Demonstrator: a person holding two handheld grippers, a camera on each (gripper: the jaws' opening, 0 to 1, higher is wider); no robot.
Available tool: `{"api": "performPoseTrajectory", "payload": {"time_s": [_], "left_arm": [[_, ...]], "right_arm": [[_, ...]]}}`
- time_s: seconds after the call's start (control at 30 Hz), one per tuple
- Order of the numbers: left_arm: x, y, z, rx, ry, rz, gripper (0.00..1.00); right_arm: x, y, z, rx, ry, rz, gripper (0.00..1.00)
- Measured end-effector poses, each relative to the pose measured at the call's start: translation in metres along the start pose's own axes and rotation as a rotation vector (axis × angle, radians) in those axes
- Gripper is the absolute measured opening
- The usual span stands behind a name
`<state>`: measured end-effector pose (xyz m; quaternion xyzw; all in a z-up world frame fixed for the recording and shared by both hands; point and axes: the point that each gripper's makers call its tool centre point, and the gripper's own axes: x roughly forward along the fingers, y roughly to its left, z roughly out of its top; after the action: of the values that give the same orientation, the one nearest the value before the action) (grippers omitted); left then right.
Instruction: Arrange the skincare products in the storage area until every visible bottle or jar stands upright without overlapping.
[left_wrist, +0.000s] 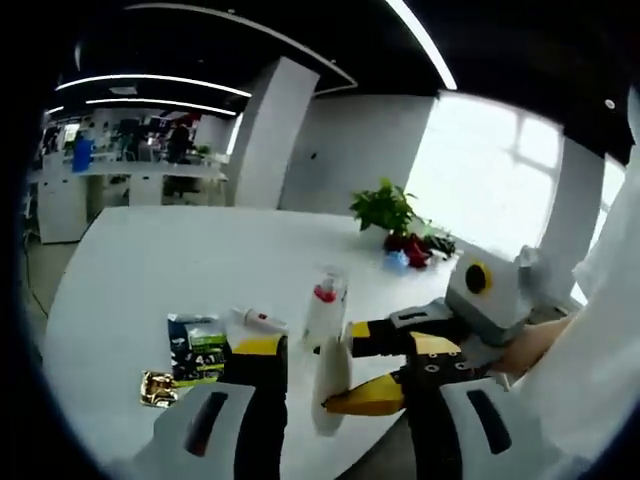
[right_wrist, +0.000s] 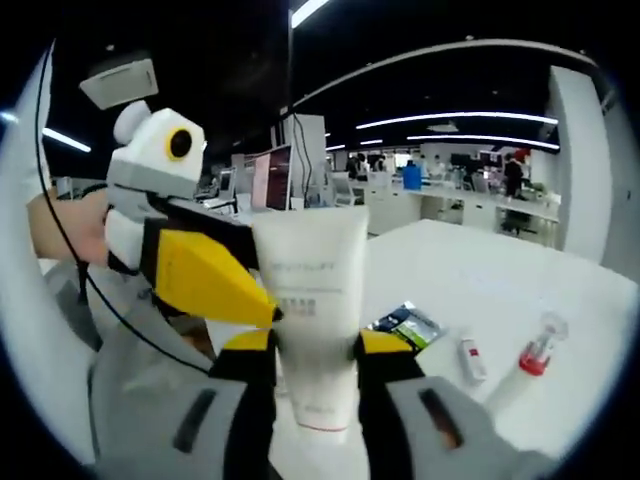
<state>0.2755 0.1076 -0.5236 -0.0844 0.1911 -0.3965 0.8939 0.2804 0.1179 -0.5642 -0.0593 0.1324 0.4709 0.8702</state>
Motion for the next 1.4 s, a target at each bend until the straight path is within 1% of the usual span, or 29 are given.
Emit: {"api": "performPoseTrajectory", "payload": {"time_s": [0.03,0.13,0.2,0.27,0.33,0.4,0.53,0.6,0.67,0.73,0.77,0.8,0.83,0.87,0.97,1.0,1.03,1.07,1.1,1.2,1.23,1.27,1.33,1.4], "left_arm": [[0.001,-0.002,-0.001,0.009,0.006,-0.006,0.34],[0.005,-0.01,-0.005,0.051,0.033,-0.034,0.27],[0.007,-0.011,-0.006,0.068,0.042,-0.034,0.23],[0.008,-0.009,-0.007,0.102,0.056,-0.025,0.17],[0.009,-0.005,-0.007,0.117,0.06,-0.011,0.11],[0.01,-0.007,-0.006,0.108,0.063,-0.026,0.11],[0.016,-0.013,-0.004,0.128,0.074,-0.056,0.1],[0.018,-0.017,-0.001,0.134,0.08,-0.085,0.09],[0.019,-0.023,-0.002,0.161,0.114,-0.125,0.09],[0.019,-0.031,-0.002,0.178,0.132,-0.157,0.09],[0.019,-0.034,-0.002,0.181,0.135,-0.173,0.08],[0.019,-0.039,-0.002,0.18,0.142,-0.198,0.08],[0.018,-0.043,-0.002,0.181,0.146,-0.22,0.08],[0.017,-0.05,0.0,0.178,0.143,-0.263,0.08],[0.014,-0.067,0.008,0.179,0.131,-0.351,0.08],[0.012,-0.072,0.01,0.192,0.13,-0.381,0.08],[0.011,-0.077,0.011,0.21,0.136,-0.408,0.08],[0.01,-0.079,0.011,0.23,0.148,-0.418,0.08],[0.008,-0.085,0.011,0.251,0.163,-0.452,0.08],[0.004,-0.095,0.013,0.297,0.179,-0.52,0.09],[0.003,-0.096,0.014,0.314,0.188,-0.532,0.09],[0.003,-0.096,0.014,0.314,0.196,-0.537,0.09],[0.004,-0.096,0.016,0.318,0.196,-0.549,0.09],[0.004,-0.097,0.019,0.331,0.195,-0.563,0.09]], "right_arm": [[-0.001,0.001,0.0,0.0,-0.001,0.0,0.3],[-0.005,0.002,0.0,0.001,-0.004,-0.006,0.3],[-0.006,0.002,0.0,0.004,-0.004,-0.01,0.3],[-0.008,0.002,0.0,-0.002,-0.002,-0.008,0.3],[-0.011,0.002,0.0,-0.011,-0.002,-0.012,0.31],[-0.014,0.0,-0.001,-0.012,0.002,-0.019,0.31],[-0.021,-0.005,-0.001,-0.009,-0.002,-0.032,0.31],[-0.027,-0.007,0.001,-0.003,-0.016,-0.026,0.31],[-0.032,-0.006,-0.001,-0.002,-0.006,0.006,0.31],[-0.039,-0.002,-0.003,-0.027,0.0,0.029,0.3],[-0.042,-0.002,-0.003,-0.017,-0.005,0.041,0.3],[-0.047,0.003,-0.005,0.019,-0.013,0.079,0.3],[-0.052,0.005,-0.005,0.045,-0.028,0.106,0.29],[-0.055,0.007,-0.007,0.06,-0.03,0.126,0.28],[-0.061,0.011,-0.014,0.08,-0.015,0.173,0.28],[-0.065,0.015,-0.018,0.088,-0.006,0.216,0.28],[-0.066,0.016,-0.018,0.09,-0.007,0.226,0.27],[-0.068,0.02,-0.013,0.111,-0.031,0.259,0.27],[-0.07,0.021,-0.013,0.115,-0.03,0.274,0.26],[-0.074,0.026,-0.008,0.092,-0.033,0.349,0.25],[-0.074,0.028,-0.007,0.079,-0.025,0.366,0.25],[-0.075,0.029,-0.007,0.066,-0.019,0.378,0.24],[-0.072,0.031,-0.003,0.035,-0.014,0.396,0.23],[-0.07,0.031,0.0,0.025,-0.016,0.402,0.21]]}}
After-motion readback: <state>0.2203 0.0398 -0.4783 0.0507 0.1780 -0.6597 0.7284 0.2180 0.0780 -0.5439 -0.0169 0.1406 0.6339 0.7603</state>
